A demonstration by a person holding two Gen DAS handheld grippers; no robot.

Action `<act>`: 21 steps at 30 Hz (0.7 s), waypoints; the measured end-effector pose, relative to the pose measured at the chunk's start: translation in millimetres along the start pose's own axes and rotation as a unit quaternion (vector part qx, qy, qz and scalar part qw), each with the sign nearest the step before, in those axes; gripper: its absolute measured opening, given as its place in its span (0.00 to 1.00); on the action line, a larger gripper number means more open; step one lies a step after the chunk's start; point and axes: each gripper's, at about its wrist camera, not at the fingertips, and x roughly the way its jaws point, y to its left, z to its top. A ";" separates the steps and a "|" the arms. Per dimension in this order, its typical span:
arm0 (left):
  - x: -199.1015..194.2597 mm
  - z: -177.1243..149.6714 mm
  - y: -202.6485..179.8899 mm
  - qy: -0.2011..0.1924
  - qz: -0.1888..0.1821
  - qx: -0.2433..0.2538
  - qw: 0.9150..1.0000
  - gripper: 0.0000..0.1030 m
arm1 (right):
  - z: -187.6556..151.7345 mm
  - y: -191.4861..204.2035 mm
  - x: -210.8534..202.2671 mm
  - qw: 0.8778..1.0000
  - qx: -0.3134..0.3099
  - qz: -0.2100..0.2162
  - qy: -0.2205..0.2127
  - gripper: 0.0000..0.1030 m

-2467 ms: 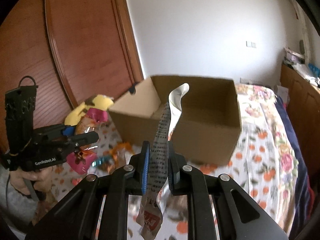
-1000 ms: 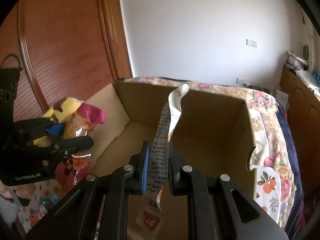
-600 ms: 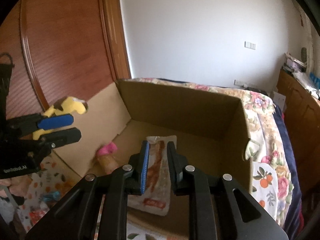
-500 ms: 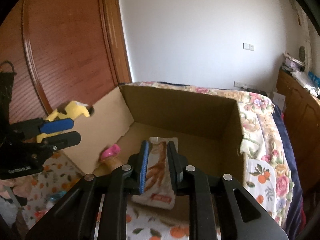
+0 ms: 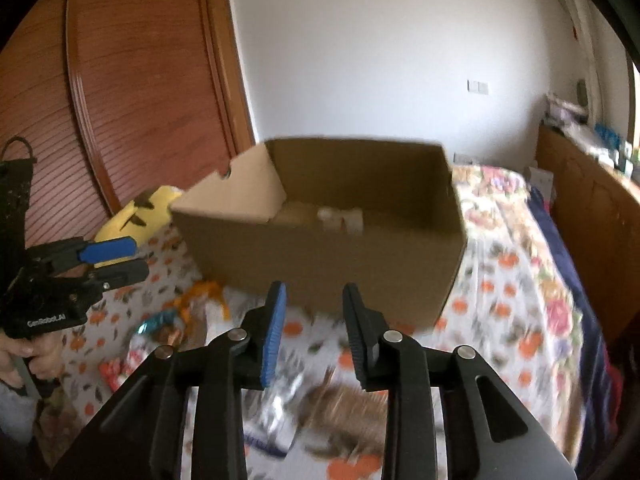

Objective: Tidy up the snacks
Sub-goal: 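Move both tools back over the snack pile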

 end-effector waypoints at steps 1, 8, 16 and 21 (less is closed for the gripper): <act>-2.4 -8.7 -2.4 0.002 0.004 0.003 1.000 0.48 | -9.2 1.1 0.6 1.000 0.007 0.000 0.007 0.32; -7.8 -59.0 -7.5 0.032 0.008 -0.006 0.999 0.48 | -47.8 5.3 -2.8 0.999 0.035 0.000 0.029 0.42; -7.9 -88.6 -1.5 0.058 0.025 -0.019 0.998 0.50 | -68.6 19.7 6.2 0.999 0.019 -0.008 0.041 0.56; 4.5 -103.0 8.2 0.086 0.041 -0.034 0.995 0.53 | -73.1 25.1 18.0 0.999 0.005 -0.014 0.042 0.71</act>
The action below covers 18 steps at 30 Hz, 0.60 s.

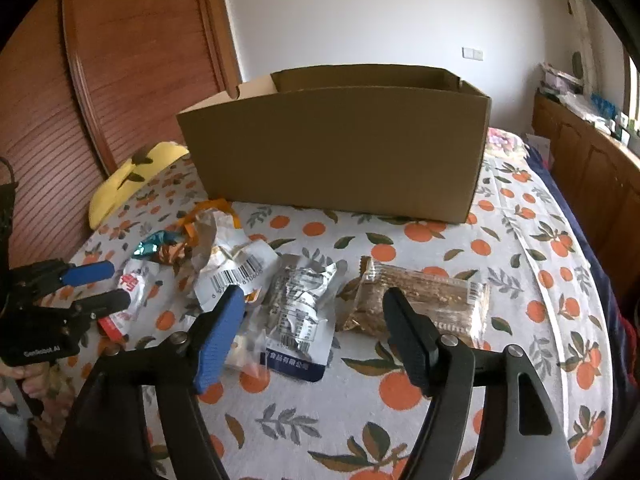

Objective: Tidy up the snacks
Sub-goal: 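Move both tools back over the snack pile, then grasp the white duck snack bag with the left tool while the right tool grasps a white wrapper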

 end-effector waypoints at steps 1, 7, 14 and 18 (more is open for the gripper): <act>2.7 -1.5 1.8 0.005 0.004 -0.003 1.000 0.53 | -0.3 1.2 3.2 1.000 -0.004 -0.003 0.001 0.71; 16.0 -8.9 6.9 0.026 0.020 -0.009 0.999 0.53 | -5.2 -1.0 14.3 1.000 -0.006 -0.002 0.009 0.71; 22.1 -2.7 2.5 0.028 0.020 -0.008 0.999 0.56 | -8.7 1.9 14.1 1.000 -0.014 0.007 0.008 0.71; 24.1 -1.6 -1.4 0.022 0.023 -0.003 0.999 0.56 | -9.7 8.4 14.7 0.999 -0.031 0.005 0.006 0.71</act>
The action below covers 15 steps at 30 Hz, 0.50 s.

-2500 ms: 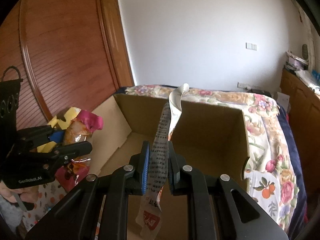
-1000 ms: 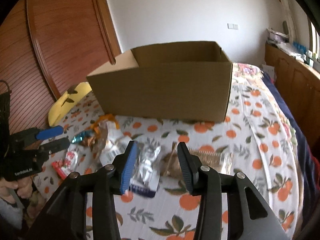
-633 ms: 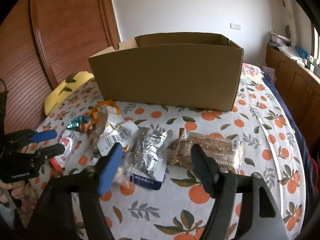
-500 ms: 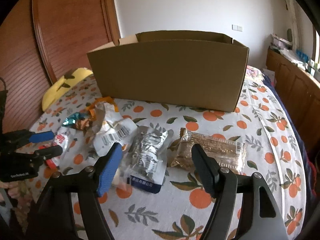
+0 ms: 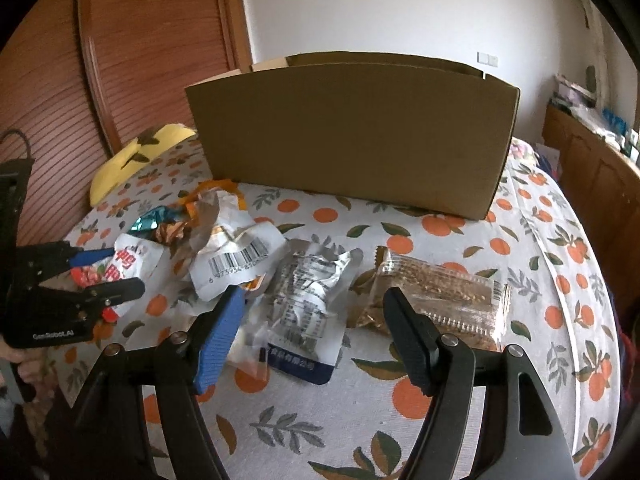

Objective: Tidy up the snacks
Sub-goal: 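Grasp the white duck snack bag with the left tool while the right tool grasps a white wrapper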

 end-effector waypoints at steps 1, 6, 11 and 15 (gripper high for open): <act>-0.9 -1.1 -0.5 -0.003 0.000 0.000 1.000 0.55 | 0.1 -0.4 0.0 1.000 0.000 0.000 -0.001 0.71; -6.8 -3.2 -5.1 -0.001 -0.015 0.012 1.000 0.40 | -0.5 -4.1 0.6 1.000 0.008 0.008 0.000 0.71; -16.2 -6.6 -10.9 -0.003 -0.028 0.015 0.999 0.33 | -0.8 -4.5 0.5 1.000 0.010 0.010 0.000 0.71; -19.7 -7.4 -10.5 -0.008 -0.034 0.010 0.999 0.29 | -0.8 -4.2 0.5 1.000 0.008 0.006 0.000 0.71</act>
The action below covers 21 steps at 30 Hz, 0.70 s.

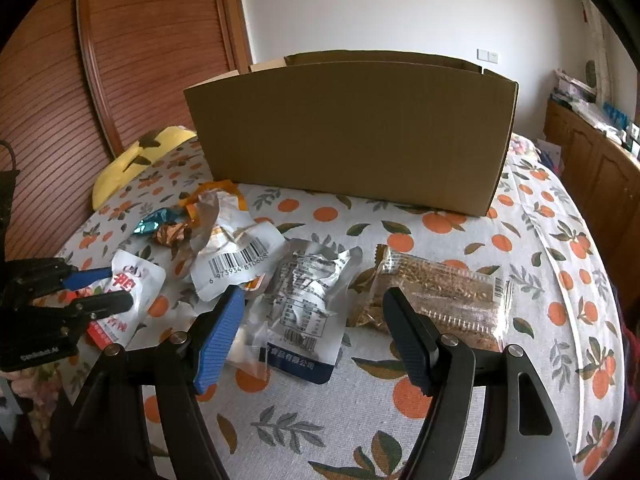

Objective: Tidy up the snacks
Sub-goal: 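Grasp the white duck snack bag with the left tool while the right tool grasps a white wrapper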

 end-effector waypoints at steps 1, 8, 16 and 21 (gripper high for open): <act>-1.3 0.1 0.0 -0.002 -0.003 -0.002 1.000 0.28 | 0.1 0.1 0.1 1.000 -0.001 0.000 0.000 0.71; -4.3 -2.0 -5.4 -0.008 0.006 0.008 1.000 0.29 | 1.5 -1.0 1.0 1.000 0.000 0.021 0.004 0.59; 1.9 -5.8 1.1 -0.010 -0.008 -0.006 1.000 0.34 | 5.6 1.0 13.7 0.998 -0.001 0.034 0.045 0.50; 4.7 -4.3 1.0 -0.009 -0.014 -0.003 1.000 0.39 | 16.0 1.6 28.0 0.996 0.003 0.030 0.080 0.51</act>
